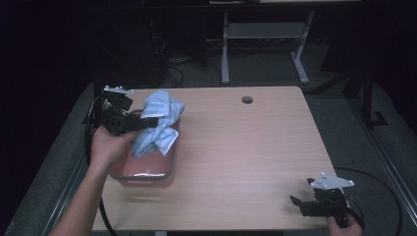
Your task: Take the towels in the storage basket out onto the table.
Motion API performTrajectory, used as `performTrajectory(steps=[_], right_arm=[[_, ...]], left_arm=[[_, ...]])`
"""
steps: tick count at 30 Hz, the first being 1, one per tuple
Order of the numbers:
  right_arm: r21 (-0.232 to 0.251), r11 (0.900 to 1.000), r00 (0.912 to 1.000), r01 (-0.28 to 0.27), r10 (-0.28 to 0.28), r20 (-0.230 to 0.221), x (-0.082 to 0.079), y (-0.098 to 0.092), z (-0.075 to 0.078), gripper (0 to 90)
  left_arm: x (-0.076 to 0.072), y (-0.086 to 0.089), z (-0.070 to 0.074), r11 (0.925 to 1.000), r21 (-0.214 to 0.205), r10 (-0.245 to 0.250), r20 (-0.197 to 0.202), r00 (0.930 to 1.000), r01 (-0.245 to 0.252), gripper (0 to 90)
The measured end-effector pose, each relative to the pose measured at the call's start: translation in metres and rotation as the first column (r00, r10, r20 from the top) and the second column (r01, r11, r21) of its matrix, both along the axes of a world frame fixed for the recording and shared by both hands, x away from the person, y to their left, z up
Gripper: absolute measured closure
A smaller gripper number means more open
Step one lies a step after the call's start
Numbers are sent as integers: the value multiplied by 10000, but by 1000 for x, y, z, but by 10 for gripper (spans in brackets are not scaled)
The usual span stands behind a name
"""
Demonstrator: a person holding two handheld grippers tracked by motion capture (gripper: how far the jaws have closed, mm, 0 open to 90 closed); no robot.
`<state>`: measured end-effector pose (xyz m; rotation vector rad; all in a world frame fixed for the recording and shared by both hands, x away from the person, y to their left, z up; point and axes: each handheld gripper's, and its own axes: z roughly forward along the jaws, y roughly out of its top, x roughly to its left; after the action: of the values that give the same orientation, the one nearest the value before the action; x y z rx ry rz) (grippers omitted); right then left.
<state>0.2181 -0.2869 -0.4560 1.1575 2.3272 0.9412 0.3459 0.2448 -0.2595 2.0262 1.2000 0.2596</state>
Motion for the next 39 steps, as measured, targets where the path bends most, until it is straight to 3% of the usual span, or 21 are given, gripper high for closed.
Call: performTrajectory(steps=[10, 24, 39], right_arm=[[42, 10000, 10000, 40, -41, 22, 0, -2, 0, 140], [113, 9999, 10000, 88, -88, -26, 0, -5, 0, 140], [171, 9998, 9999, 115, -115, -45, 0, -6, 0, 140]], left_arm=[[3, -18, 4, 9993, -31, -378, 76, 9993, 378, 623], [12, -48, 0, 9958, -41, -915, -130, 9957, 915, 624], [20, -82, -6, 9862, -67, -1653, -209, 9860, 1652, 623]])
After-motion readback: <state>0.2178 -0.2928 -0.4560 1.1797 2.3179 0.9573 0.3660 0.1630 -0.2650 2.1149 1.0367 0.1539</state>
